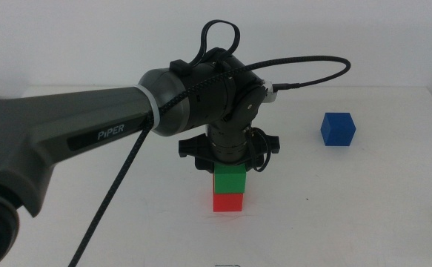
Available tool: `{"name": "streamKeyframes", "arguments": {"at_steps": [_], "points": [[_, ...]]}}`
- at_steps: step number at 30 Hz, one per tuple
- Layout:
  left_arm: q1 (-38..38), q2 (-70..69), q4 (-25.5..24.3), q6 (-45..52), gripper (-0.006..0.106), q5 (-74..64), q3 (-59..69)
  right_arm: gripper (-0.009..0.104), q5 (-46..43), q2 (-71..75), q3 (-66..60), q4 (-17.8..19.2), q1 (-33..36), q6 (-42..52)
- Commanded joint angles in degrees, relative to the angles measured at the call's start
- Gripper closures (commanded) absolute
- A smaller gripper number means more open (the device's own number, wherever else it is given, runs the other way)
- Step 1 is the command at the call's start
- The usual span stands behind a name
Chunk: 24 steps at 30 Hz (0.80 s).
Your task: Stack red cubes first, then green, then blue cubes in a specific spot.
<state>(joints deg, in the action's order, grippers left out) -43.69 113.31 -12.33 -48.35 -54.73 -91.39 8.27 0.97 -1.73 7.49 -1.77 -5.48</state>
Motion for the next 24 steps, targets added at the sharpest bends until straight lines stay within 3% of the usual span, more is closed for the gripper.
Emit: {"name": "streamKeyframes", "arguments": {"at_steps": [1,6,13,21,24], "points": [[-0.2,-2.8,-0.4,-0.5,0.035,0.8,-1.4,0.004,-4.4,0.9,1.1,0.8,-0.2,0.7],[-0.1,-3.6,-0.6,-0.4,0.006,0.8,-1.5,0.004,-4.4,0.9,1.1,0.8,-0.2,0.7],[-0.1,-10.1,-0.5,7.6,0.007,0.3,-1.6,0.004,-4.4,0.9,1.1,0.8,-0.2,0.7],[0.2,-25.5,-5.4,24.5,0.007,-1.7,-0.7,0.004,-4.4,0.9,1.1,0.8,-0.2,0.7],[2.9,-31.6,-2.1,29.9,0.007,-1.9,2.0,0.004,-4.4,0.9,1.1,0.8,-0.2,0.7]]}}
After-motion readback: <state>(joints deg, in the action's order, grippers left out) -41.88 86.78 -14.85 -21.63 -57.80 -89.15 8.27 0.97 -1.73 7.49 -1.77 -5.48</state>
